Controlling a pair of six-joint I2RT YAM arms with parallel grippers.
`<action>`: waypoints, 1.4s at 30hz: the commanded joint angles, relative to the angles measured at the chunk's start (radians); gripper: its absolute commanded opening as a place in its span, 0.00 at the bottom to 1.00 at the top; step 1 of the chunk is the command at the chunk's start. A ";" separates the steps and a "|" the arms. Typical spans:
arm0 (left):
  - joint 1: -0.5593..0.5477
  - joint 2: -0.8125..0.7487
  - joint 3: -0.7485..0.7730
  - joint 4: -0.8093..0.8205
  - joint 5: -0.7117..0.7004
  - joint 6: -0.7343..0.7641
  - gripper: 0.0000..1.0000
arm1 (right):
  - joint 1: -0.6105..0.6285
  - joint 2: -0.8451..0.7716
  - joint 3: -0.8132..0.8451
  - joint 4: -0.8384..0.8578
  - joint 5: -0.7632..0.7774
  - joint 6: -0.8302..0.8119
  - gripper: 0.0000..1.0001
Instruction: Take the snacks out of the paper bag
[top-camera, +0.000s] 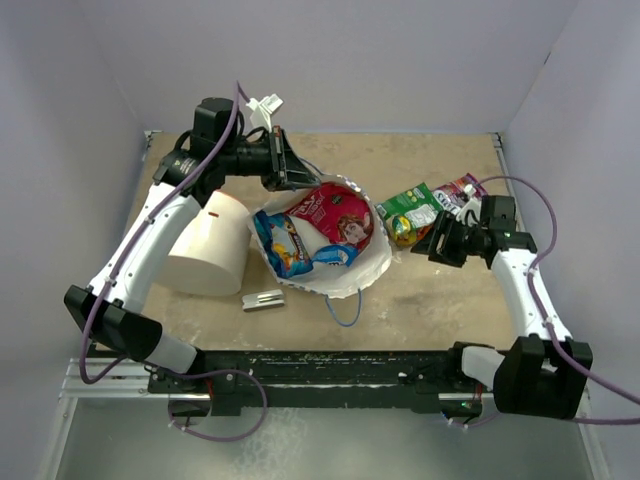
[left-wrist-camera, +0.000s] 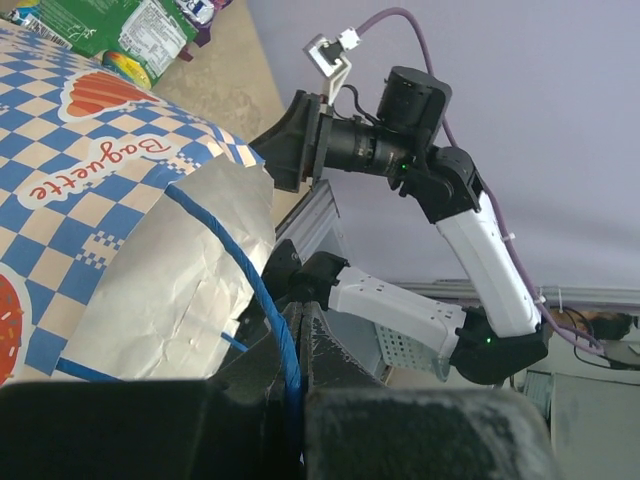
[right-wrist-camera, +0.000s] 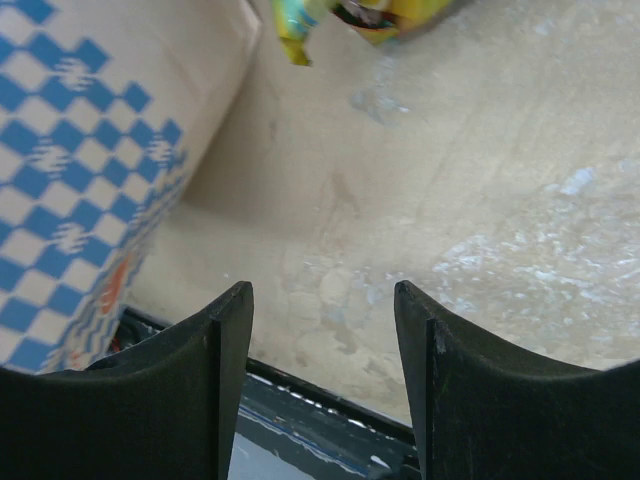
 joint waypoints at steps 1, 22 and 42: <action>-0.008 -0.085 -0.008 0.108 0.007 -0.060 0.00 | 0.033 -0.048 0.116 -0.003 -0.067 0.037 0.61; -0.007 -0.139 -0.124 0.231 -0.018 -0.187 0.00 | 0.842 -0.130 0.495 0.301 0.221 -0.225 0.65; -0.006 -0.120 -0.060 0.203 0.003 -0.145 0.00 | 1.251 0.268 0.408 0.360 1.055 -1.315 0.73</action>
